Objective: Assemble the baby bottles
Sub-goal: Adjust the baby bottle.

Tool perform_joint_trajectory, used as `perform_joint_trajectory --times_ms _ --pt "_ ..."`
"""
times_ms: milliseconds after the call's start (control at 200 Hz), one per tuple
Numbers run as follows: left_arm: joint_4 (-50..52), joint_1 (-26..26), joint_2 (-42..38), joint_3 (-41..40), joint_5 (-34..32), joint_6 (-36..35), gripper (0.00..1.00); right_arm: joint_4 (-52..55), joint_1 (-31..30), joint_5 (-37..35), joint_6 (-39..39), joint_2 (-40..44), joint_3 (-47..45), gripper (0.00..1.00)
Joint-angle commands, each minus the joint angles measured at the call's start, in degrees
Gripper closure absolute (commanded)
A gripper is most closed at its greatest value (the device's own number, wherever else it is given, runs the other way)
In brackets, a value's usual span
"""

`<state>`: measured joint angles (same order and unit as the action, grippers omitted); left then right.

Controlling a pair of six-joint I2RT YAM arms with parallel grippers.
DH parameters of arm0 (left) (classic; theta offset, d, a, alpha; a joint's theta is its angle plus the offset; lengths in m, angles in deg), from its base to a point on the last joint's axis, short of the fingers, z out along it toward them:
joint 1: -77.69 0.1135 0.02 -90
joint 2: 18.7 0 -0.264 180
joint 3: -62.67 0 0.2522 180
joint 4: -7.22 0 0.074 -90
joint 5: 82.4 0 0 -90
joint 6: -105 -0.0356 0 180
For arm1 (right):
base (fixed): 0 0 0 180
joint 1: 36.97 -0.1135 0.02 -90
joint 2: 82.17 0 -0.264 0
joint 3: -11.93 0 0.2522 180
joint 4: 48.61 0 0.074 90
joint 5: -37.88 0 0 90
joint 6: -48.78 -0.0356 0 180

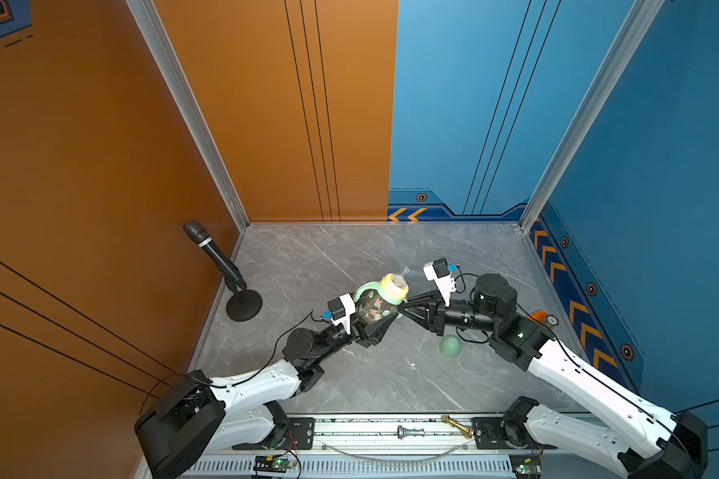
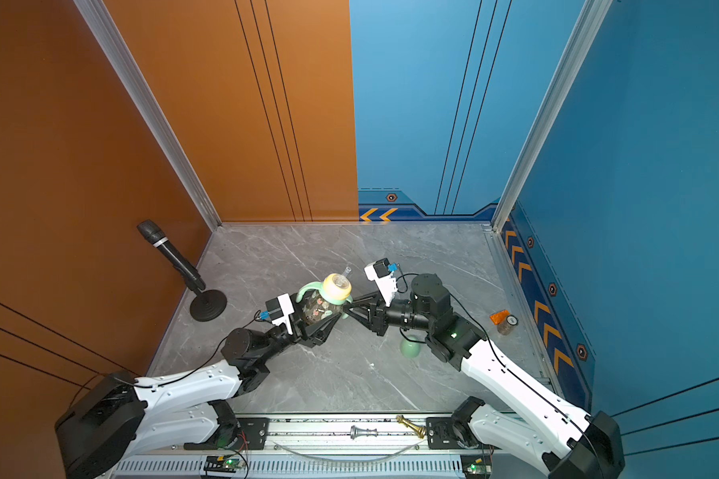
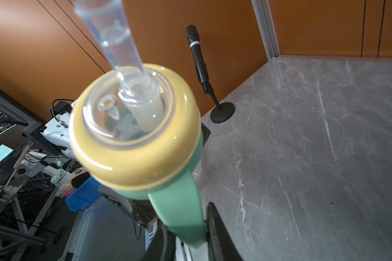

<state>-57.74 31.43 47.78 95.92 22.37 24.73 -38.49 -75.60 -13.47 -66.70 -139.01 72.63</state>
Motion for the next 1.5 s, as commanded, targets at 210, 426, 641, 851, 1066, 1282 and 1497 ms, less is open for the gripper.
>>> perform_joint_trajectory --times_ms 210,426,641,851,1066,1282,1497 --pt "-2.0 -2.2 2.5 3.1 -0.2 1.9 0.88 6.0 -0.5 -2.0 2.6 1.7 5.0 0.92" --pt "-1.9 -1.9 2.9 1.5 -3.1 3.0 0.45 14.2 -1.2 -7.9 7.4 3.8 7.6 0.96" --pt "-2.0 -1.6 3.2 0.6 -3.3 3.6 0.31 18.0 -1.2 -11.4 10.8 4.4 9.3 0.97" --pt "-1.9 -1.0 3.8 0.3 -2.8 5.3 0.19 18.8 -3.1 -14.1 12.3 4.7 10.8 1.00" --pt "-1.9 -0.7 5.1 0.7 -1.2 7.1 0.10 18.2 -3.6 -15.2 14.6 5.9 11.1 1.00" --pt "-2.0 1.5 4.6 0.2 -0.1 8.8 0.07 20.2 -3.6 -14.0 18.1 7.4 11.9 1.00" --pt "-0.9 8.1 4.3 2.8 13.9 14.4 0.02 24.2 -3.5 -11.0 22.2 7.9 13.2 1.00"
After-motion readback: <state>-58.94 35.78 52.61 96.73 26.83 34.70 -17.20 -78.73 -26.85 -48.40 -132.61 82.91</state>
